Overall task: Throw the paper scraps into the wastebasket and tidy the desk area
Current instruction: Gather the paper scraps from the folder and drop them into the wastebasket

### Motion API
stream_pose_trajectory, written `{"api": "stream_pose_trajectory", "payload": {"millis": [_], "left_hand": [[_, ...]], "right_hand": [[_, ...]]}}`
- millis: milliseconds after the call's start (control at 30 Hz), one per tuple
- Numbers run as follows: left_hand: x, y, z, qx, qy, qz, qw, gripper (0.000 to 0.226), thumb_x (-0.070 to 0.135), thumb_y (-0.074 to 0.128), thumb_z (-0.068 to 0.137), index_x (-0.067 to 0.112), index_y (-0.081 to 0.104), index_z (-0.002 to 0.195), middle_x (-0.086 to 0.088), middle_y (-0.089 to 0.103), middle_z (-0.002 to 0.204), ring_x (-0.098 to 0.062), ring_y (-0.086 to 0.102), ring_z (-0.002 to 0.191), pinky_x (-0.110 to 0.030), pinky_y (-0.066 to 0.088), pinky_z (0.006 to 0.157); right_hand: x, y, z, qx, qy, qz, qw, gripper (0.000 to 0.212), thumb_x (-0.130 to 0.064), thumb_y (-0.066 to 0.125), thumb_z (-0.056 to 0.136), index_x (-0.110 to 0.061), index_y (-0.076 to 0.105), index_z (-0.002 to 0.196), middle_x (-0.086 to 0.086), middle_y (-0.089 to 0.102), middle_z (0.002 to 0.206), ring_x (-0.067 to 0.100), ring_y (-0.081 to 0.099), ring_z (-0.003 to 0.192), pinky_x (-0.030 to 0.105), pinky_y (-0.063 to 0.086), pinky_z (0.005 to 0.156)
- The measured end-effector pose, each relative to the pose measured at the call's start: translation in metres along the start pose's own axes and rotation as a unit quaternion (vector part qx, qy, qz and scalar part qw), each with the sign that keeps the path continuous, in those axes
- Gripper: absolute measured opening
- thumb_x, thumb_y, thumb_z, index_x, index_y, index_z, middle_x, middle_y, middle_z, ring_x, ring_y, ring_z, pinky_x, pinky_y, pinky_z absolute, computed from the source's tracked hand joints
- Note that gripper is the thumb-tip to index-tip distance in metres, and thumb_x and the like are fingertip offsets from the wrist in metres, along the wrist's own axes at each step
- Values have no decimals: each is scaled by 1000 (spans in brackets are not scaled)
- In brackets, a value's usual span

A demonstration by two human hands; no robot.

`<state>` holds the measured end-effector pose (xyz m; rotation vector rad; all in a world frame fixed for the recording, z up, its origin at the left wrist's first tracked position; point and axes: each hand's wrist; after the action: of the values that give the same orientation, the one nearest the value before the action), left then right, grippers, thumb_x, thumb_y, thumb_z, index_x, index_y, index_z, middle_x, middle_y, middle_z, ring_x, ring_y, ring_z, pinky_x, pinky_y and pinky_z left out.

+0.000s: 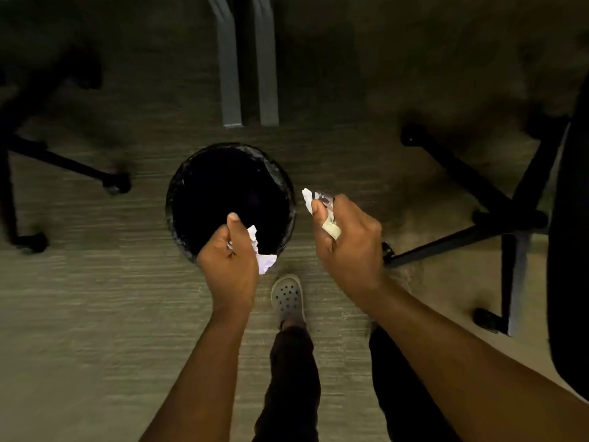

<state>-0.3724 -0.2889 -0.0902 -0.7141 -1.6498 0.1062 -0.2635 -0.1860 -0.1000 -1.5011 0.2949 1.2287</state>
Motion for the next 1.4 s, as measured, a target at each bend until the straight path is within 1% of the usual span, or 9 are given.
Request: {"api": "stream_pose_trajectory", "payload": {"millis": [100, 200, 300, 400, 467, 567, 667, 833, 1400], "left_hand": [[-37, -17, 31, 54, -25, 37, 998, 54, 24, 47, 102, 17, 32, 50, 10, 37, 38, -5, 35, 39, -15, 27, 44], [-71, -19, 60, 88, -50, 77, 992, 52, 34, 46, 99, 10, 45, 53, 8, 45, 44, -8, 42, 43, -26, 36, 48], [-92, -10, 84, 109, -43, 137, 984, 49, 37, 44, 98, 7, 59, 62, 2, 60, 56, -12, 54, 51, -28, 41, 52], [-100, -4, 97, 100, -74, 201, 972, 48, 37, 39, 102, 6, 61, 73, -5, 63, 69, -19, 54, 62, -27, 30, 49], [-110, -2, 103, 52, -121, 247, 960, 54, 46, 27, 103, 8, 66, 98, -9, 69, 95, -27, 61, 84, -28, 34, 62], [-128, 0, 106, -59, -155, 291, 942, 63, 56, 13, 100, 20, 52, 134, -13, 53, 137, -34, 50, 123, -45, 40, 95], [-143, -4, 99, -97, -119, 355, 922, 63, 54, 10, 100, 22, 31, 150, -9, 22, 160, -30, 19, 147, -52, 16, 117], [-158, -16, 85, -98, -44, 416, 903, 62, 51, 8, 101, 20, 16, 155, -5, 4, 164, -24, -1, 151, -46, 1, 121], [-134, -10, 63, -109, -8, 417, 903, 64, 51, 7, 101, 17, 18, 154, -4, 5, 164, -22, -2, 151, -46, 1, 121]], "right_hand": [[-6, 53, -4, -39, -4, 12, 999, 28, -20, 55, 95, -5, 51, 72, -7, 38, 65, 6, 29, 53, 15, 23, 51], [-4, 103, -2, -97, 0, -1, 995, 28, -25, 53, 96, -4, 55, 78, 0, 51, 65, 15, 44, 50, 31, 38, 45], [0, 141, 5, -148, 14, -29, 988, 26, -26, 56, 96, -3, 57, 83, 9, 61, 70, 27, 57, 56, 32, 41, 47], [6, 166, 13, -226, 35, -88, 969, 30, -34, 54, 97, -4, 57, 95, 13, 66, 85, 36, 64, 74, 34, 40, 56], [13, 179, 18, -274, 57, -132, 951, 41, -48, 50, 95, -9, 57, 106, 12, 67, 101, 36, 64, 90, 35, 41, 63], [23, 195, 22, -340, 81, -166, 922, 59, -62, 40, 93, -18, 48, 132, 11, 58, 130, 33, 55, 117, 41, 47, 83], [34, 202, 18, -381, 40, -244, 891, 66, -61, 29, 95, -25, 27, 150, 8, 32, 155, 31, 31, 139, 51, 34, 107], [41, 194, 6, -384, -27, -275, 881, 64, -60, 21, 97, -27, 23, 152, 5, 17, 162, 28, 13, 148, 53, 15, 117], [33, 154, -4, -385, -3, -249, 889, 68, -62, 18, 97, -23, 24, 153, 7, 15, 162, 25, 10, 149, 51, 10, 120]]}}
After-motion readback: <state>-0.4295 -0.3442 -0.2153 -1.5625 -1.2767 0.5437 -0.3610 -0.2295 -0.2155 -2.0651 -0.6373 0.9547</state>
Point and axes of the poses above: each hand's wrist, its own z-axis towards the middle knuckle, its own y-axis out of the palm, x = y × z
